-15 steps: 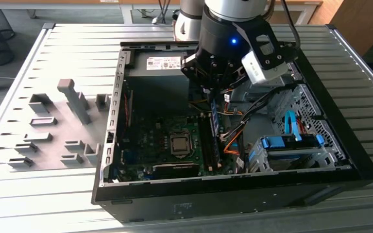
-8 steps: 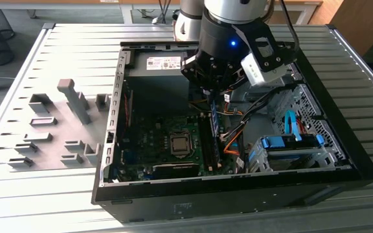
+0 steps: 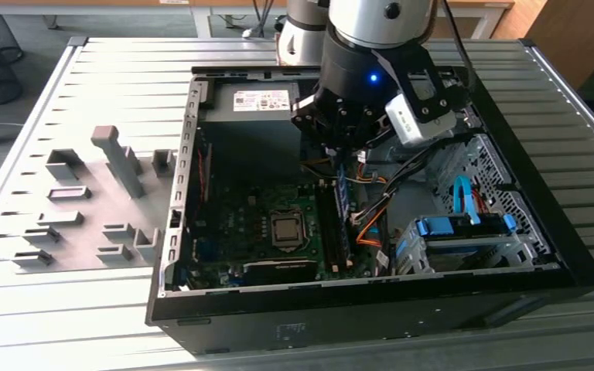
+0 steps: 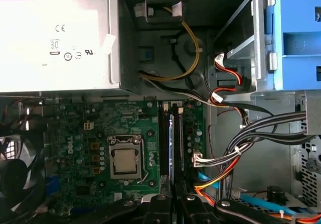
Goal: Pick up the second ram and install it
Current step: 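Insert the second ram into the second slot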
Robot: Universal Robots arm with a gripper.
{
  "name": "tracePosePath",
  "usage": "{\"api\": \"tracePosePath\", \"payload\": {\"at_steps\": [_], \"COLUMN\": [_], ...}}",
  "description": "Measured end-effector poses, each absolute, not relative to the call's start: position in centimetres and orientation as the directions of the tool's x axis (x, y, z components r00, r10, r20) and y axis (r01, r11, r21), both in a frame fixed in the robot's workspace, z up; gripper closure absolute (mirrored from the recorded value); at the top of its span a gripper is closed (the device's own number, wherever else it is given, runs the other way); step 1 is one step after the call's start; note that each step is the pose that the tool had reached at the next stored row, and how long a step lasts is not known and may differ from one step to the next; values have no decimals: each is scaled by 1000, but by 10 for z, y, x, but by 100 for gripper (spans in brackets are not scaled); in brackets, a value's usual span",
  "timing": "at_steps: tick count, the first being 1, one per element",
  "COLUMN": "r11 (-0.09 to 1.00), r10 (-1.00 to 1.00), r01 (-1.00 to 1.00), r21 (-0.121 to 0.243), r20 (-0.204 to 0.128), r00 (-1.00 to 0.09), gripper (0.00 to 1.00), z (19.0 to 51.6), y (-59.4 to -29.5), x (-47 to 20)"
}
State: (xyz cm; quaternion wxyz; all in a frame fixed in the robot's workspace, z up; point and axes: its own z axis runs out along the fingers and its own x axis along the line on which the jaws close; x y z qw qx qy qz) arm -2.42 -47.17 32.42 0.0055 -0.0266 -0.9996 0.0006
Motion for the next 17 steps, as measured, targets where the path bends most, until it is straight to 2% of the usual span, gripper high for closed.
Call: {"api": "tracePosePath", "payload": {"at_steps": [17], "r11": [1000], "r10": [2], "r01": [2], "r21": [-2], "r20": [12], "r00": [-1000], "gripper": [86], "z": [293], "y": [-472], "x": [-24]}}
